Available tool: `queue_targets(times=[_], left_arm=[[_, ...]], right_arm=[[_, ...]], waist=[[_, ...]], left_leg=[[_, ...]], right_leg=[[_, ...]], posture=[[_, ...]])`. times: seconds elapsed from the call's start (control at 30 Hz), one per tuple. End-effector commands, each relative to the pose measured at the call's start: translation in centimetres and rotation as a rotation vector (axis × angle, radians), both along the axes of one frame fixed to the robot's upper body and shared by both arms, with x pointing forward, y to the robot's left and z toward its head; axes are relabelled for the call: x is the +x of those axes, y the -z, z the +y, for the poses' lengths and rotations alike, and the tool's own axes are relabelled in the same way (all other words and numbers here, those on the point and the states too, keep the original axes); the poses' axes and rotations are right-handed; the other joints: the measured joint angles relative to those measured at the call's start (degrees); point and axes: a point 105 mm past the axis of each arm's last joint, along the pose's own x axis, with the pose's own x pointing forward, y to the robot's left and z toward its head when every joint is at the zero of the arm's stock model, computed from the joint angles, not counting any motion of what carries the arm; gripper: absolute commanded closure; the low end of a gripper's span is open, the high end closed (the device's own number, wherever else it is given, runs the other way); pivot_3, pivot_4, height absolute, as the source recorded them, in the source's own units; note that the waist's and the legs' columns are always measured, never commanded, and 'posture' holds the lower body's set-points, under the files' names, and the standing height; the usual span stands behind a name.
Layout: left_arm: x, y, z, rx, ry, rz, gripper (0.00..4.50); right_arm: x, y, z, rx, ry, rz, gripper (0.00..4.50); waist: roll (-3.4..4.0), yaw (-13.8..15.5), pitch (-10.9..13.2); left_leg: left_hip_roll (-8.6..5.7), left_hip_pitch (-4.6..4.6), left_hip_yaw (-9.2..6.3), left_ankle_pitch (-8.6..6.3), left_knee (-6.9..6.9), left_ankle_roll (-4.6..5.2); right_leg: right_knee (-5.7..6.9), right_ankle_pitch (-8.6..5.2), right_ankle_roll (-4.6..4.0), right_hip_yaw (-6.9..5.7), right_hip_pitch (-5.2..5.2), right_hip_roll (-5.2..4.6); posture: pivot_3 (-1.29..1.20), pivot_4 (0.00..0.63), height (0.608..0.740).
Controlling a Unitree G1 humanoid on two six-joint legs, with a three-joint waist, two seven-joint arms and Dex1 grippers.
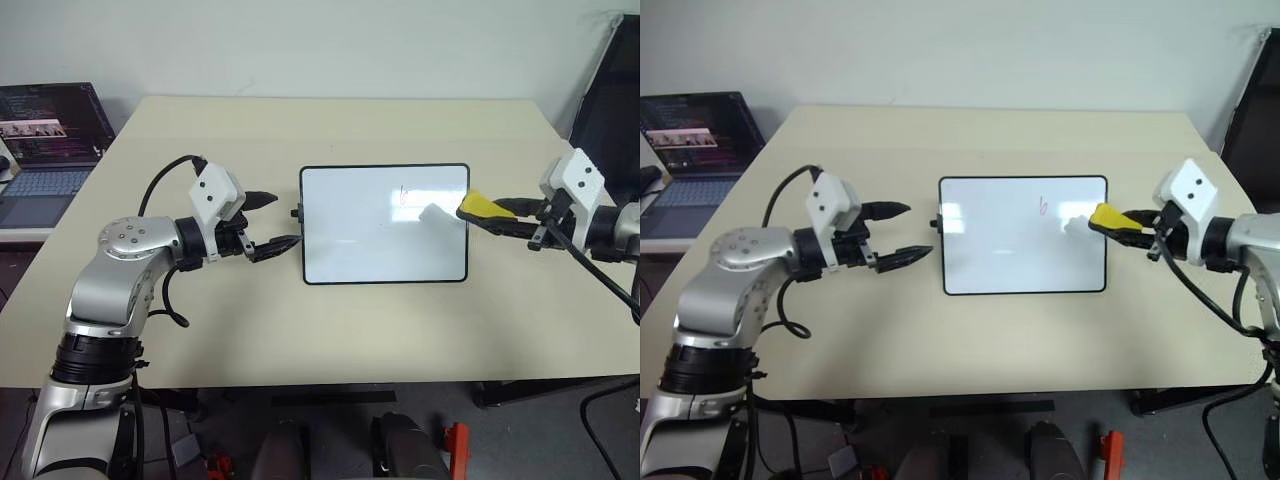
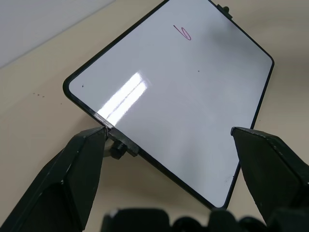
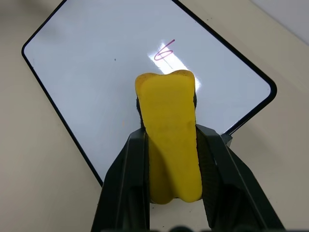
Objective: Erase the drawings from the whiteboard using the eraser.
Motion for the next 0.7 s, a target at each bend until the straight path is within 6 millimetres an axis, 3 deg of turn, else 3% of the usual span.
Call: queue_targets(times=[0.03,0.7], left_arm=[[-0.3,-1.0,-0.3,-0.009,0.017,-0.038,0.0],[-0.3,-0.9,-0.6,-0.012,0.027,-0.029,0.0]], right_arm=[[-0.5,-0.9,0.2,-0.024,-0.018,-0.022,3.53],[-0.8,0.3,-0.3,-0.059,0.002,0.0,3.53]], waist=[[0.0,0.0,0.0],[0.0,0.1,0.0]], left_leg=[[0.0,0.0,0.0,0.0,0.0,0.0],[0.0,0.01,0.0,0.0,0.05,0.0]], right_leg=[[0.0,0.0,0.0,0.0,0.0,0.0],[0.04,0.0,0.0,0.0,0.01,0.0]], posture=[[0.0,0.15,0.74],[0.0,0.15,0.74]])
